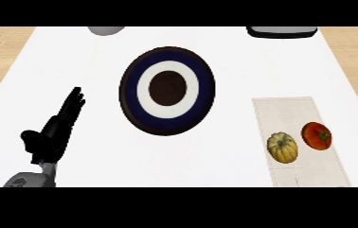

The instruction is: Pick the tomato from the placemat and place it in the plate

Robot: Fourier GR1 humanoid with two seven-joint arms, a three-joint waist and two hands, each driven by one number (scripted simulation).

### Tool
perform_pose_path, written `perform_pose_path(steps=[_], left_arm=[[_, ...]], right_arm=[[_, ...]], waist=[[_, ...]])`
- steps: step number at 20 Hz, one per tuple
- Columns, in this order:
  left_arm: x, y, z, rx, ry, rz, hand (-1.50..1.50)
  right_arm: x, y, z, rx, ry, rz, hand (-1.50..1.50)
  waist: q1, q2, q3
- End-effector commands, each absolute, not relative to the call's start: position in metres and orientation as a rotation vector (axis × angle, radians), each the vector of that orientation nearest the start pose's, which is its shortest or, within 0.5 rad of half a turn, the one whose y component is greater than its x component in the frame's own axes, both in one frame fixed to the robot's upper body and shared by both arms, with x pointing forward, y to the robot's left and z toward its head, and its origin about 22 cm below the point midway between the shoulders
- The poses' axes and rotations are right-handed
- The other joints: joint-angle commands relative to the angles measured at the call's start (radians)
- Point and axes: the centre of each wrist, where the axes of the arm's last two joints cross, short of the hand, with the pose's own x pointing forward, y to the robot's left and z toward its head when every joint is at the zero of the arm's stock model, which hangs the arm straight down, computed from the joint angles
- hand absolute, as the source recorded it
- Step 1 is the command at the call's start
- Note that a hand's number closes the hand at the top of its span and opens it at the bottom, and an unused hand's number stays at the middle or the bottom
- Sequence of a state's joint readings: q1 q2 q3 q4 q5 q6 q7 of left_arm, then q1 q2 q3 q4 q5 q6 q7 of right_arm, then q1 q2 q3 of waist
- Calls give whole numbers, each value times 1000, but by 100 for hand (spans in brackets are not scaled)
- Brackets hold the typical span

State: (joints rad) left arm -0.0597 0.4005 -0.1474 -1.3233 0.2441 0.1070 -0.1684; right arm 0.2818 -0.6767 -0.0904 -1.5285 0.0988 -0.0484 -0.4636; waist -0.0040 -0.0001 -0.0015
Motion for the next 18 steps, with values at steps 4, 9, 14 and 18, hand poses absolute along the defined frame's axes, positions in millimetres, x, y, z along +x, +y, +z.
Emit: perform_pose_path(steps=[4, 9, 14, 18], left_arm=[[249, 304, -21, 154, -1520, -135, 0], [251, 295, -40, 175, -1519, -139, 0], [247, 288, -28, 169, -1538, -131, 0], [245, 299, -23, 143, -1512, -160, 0]], right_arm=[[169, -418, 43, -621, -1417, 761, -150], [184, -408, 34, -664, -1360, 769, -150], [200, -407, 41, -716, -1237, 867, -150], [205, -413, 33, -679, -1219, 875, -150]], waist=[[3, 0, 1], [1, 0, 1], [6, 0, 1], [4, 0, 1]])
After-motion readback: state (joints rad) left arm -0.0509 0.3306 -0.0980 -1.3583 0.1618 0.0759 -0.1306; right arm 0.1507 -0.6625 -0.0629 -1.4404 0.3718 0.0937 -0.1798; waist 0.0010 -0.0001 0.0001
